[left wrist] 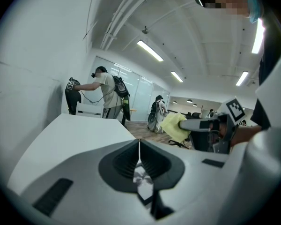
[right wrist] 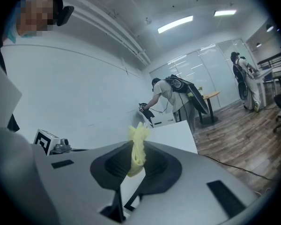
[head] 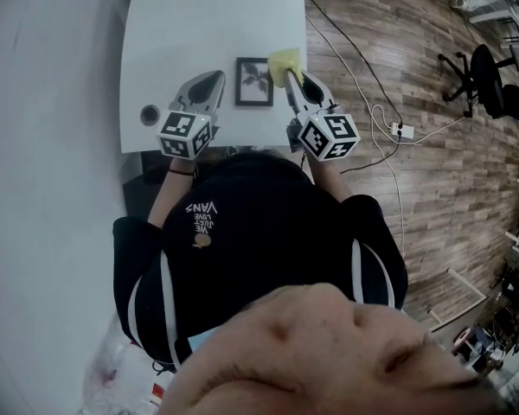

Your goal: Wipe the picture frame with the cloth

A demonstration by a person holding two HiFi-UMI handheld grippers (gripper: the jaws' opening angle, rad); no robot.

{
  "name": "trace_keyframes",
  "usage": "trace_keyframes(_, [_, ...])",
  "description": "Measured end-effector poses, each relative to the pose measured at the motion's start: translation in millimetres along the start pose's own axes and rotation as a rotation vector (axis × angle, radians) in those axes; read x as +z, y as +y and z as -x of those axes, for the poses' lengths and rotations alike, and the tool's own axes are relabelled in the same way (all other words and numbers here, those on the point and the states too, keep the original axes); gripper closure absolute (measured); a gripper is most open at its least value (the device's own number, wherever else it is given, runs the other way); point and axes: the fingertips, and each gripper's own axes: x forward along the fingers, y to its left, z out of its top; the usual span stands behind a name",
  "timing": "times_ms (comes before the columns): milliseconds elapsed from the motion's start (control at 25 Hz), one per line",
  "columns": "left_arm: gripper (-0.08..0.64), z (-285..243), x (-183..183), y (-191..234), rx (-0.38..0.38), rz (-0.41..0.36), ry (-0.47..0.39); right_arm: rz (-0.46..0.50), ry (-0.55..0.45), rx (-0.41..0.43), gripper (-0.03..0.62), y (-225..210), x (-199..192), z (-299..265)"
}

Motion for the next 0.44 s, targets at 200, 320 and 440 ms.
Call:
trace_keyframes(200, [0.543,-2.7,-0.2,-1.2,-0.007,-0.002,0.005,-0.002,0.001,-0.004,0.545,-2.8,0.1,-0.1])
trace_keyframes(320, [0.543,-3.2,-0.9,-0.9,-0.011,-0.002,0.006,-0.006,0.002,-0.004,0.545,-2.8,-1.5,-1.0])
trace_keyframes(440, [0.543,-3.1,-3.4,-1.1,-0.014,-0.004,0.008,-0.006,0.005,-0.005,0.545,-2.3,-4.1,-0.7])
